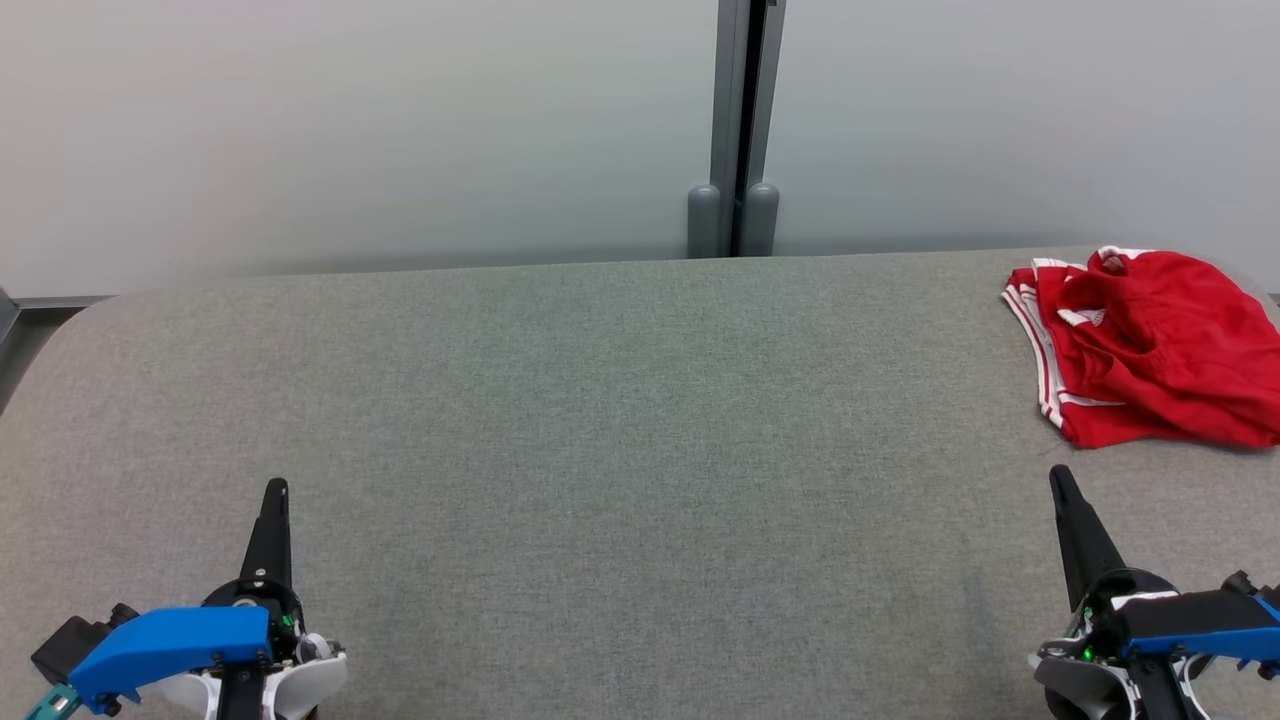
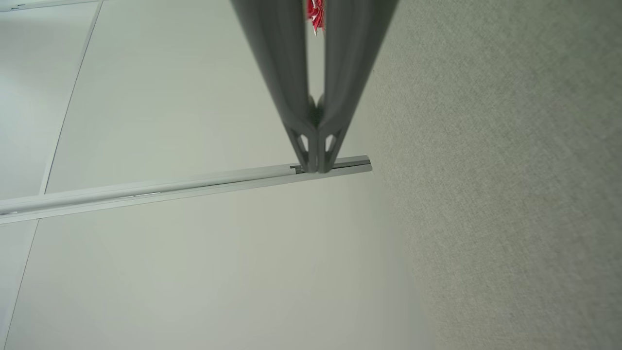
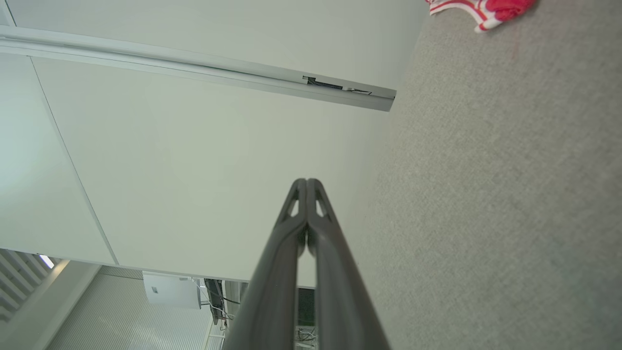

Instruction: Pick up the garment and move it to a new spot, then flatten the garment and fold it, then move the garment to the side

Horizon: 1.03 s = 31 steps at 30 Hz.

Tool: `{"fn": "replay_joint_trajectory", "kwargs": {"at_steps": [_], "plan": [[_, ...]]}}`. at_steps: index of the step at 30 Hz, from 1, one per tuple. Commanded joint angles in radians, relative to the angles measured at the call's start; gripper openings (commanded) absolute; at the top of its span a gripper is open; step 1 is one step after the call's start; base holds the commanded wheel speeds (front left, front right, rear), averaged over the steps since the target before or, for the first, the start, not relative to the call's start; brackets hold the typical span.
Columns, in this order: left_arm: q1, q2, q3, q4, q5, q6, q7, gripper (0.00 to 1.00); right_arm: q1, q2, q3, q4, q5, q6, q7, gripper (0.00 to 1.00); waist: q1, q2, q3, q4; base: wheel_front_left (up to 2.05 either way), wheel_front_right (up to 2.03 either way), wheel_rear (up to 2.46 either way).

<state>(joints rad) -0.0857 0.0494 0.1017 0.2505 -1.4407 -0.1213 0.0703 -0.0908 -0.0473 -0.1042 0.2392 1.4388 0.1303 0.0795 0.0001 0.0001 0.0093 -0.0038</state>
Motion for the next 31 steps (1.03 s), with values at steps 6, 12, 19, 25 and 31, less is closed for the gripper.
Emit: {"fn": "replay_joint_trajectory", "kwargs": {"at_steps": [6, 12, 19, 25, 31], "plan": [[-0.022, 0.001, 0.007, -0.008, -0.061, -0.008, 0.019, 0.0, -0.017, -0.005, -0.006, 0.001, 0.065, 0.001, 0.015, 0.0, -0.0001, -0.0001, -0.002, 0.001, 0.0, 0.0, 0.0], [-0.026, 0.001, 0.009, -0.008, -0.105, -0.011, 0.029, 0.0, -0.019, -0.005, -0.008, 0.003, 0.108, 0.001, 0.025, 0.0, -0.0001, -0.0001, -0.003, 0.002, 0.0, 0.0, 0.0], [-0.027, 0.001, 0.013, -0.007, -0.153, -0.013, 0.042, 0.0, -0.023, -0.005, -0.011, 0.006, 0.156, 0.001, 0.035, 0.0, -0.0001, -0.0001, -0.005, 0.003, 0.0, 0.0, 0.0], [-0.028, 0.001, 0.014, -0.007, -0.173, -0.014, 0.048, 0.0, -0.025, -0.005, -0.012, 0.007, 0.175, 0.001, 0.038, 0.0, -0.0001, -0.0001, -0.006, 0.004, 0.0, 0.0, 0.0], [-0.028, 0.001, 0.014, -0.007, -0.173, -0.014, 0.048, 0.0, -0.025, -0.005, -0.012, 0.007, 0.175, 0.001, 0.038, 0.0, -0.0001, -0.0001, -0.006, 0.004, 0.0, 0.0, 0.0]]}}
